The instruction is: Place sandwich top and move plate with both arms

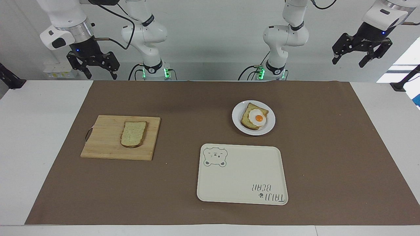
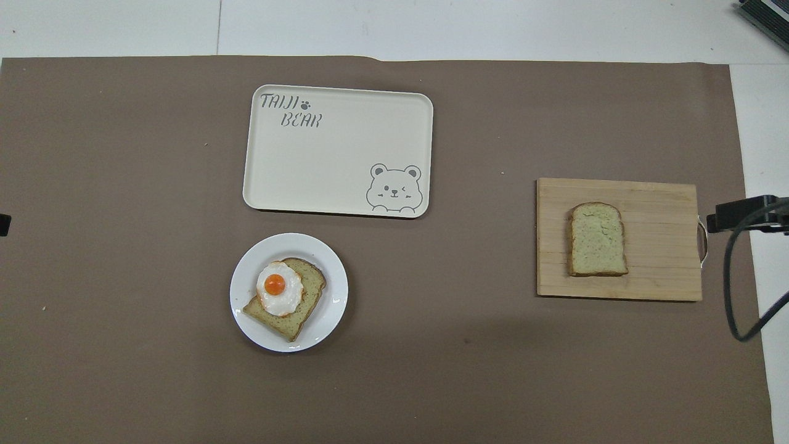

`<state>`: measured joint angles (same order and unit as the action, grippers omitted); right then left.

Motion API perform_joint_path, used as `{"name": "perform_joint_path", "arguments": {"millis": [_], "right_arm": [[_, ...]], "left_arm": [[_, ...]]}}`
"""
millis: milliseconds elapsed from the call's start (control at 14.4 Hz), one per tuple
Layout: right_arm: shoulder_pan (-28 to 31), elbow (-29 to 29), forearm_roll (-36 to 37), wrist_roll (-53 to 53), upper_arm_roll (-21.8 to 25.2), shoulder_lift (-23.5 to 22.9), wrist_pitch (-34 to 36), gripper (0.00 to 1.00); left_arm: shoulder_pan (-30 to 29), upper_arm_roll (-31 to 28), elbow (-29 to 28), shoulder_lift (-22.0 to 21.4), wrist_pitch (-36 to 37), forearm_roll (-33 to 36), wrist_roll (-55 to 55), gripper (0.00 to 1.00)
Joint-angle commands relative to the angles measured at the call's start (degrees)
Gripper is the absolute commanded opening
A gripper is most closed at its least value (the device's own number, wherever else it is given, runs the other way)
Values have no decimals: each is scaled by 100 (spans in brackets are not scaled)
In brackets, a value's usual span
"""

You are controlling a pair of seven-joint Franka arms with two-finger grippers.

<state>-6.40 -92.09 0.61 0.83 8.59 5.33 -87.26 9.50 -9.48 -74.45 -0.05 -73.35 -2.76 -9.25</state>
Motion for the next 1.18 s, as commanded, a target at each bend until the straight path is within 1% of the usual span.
{"name": "perform_joint_path", "arguments": {"millis": [0, 624, 1109], "right_arm": [[51, 103, -26, -75, -24, -50, 96, 100], [86, 95, -43, -66, -24, -41, 104, 100], [86, -37, -43, -40, -24, 38, 96, 100]], "left_arm": [[52, -27, -192, -170, 13, -49, -51, 100], [61, -10, -192, -170, 13, -66, -33, 100], [60, 61, -192, -170, 13, -75, 11, 100]]}}
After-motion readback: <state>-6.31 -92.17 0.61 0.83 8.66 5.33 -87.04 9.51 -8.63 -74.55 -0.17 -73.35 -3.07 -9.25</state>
